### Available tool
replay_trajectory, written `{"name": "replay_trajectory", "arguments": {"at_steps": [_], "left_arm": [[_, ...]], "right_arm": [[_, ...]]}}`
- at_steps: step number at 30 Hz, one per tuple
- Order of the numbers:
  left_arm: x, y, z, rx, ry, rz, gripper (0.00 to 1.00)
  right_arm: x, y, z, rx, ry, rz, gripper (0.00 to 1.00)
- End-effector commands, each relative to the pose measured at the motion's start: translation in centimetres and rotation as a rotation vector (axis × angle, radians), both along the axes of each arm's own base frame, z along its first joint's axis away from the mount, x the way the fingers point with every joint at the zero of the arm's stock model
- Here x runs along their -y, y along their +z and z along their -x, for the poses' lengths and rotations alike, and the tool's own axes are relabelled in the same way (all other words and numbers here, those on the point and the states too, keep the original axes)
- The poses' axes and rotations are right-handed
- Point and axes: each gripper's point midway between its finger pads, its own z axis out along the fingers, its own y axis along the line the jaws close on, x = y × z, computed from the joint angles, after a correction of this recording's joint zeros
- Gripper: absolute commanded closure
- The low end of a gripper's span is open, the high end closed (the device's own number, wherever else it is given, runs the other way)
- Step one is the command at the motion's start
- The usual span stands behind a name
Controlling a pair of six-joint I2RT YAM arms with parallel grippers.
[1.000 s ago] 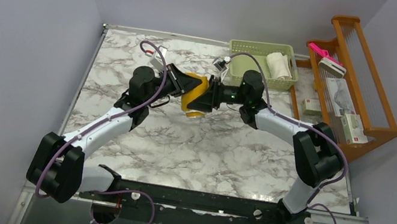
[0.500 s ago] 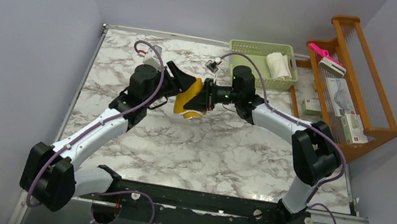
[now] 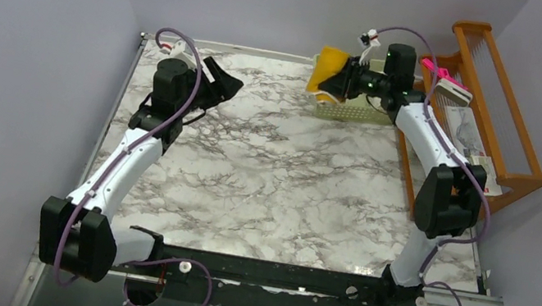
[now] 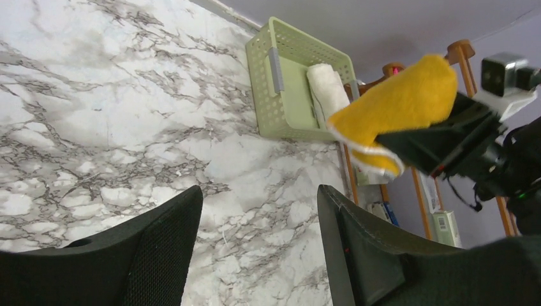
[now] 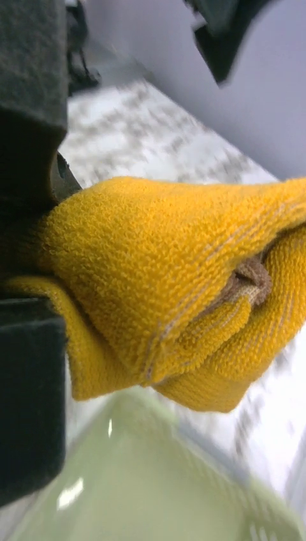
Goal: Roll the towels
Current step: Place the towel in the bin.
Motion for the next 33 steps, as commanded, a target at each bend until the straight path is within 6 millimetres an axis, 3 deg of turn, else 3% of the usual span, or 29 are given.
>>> {"name": "replay_trajectory", "arguments": {"at_steps": [1, 5, 10, 15, 19, 25, 33], "left_arm": [[0.3, 1.1, 1.6, 0.011, -0.081, -0.017, 0.32], [0.4, 0.0, 2.1, -0.022, -0.108, -0.025, 0.32], [0.7, -1.4, 2.6, -0.061, -0.142, -0.037, 0.32], [0.6, -2.6, 3.3, -0.097, -0.157, -0.059, 0.31], [0.6, -3.7, 3.6, -0.126, -0.168, -0.066, 0.32], [0.8, -5.5, 3.9, -0.172, -0.182, -0.056, 0.32], [1.1, -6.7, 4.1, -0.206, -0.205, -0.045, 0.31]], "right_arm": [[5.1, -1.9, -5.6, 0.025, -0.197, 0.256, 1.0], [9.4, -3.0, -10.4, 0.041, -0.357, 0.487, 0.99], [13.6, -5.7, -14.0, 0.028, -0.492, 0.632, 0.99], [16.6, -8.3, -16.0, 0.002, -0.554, 0.737, 0.99], [18.8, -10.6, -16.1, -0.027, -0.584, 0.833, 1.0], [20.4, -13.5, -15.8, -0.06, -0.571, 0.923, 0.99], [18.5, -16.9, -16.1, -0.111, -0.488, 0.858, 0.99]]}}
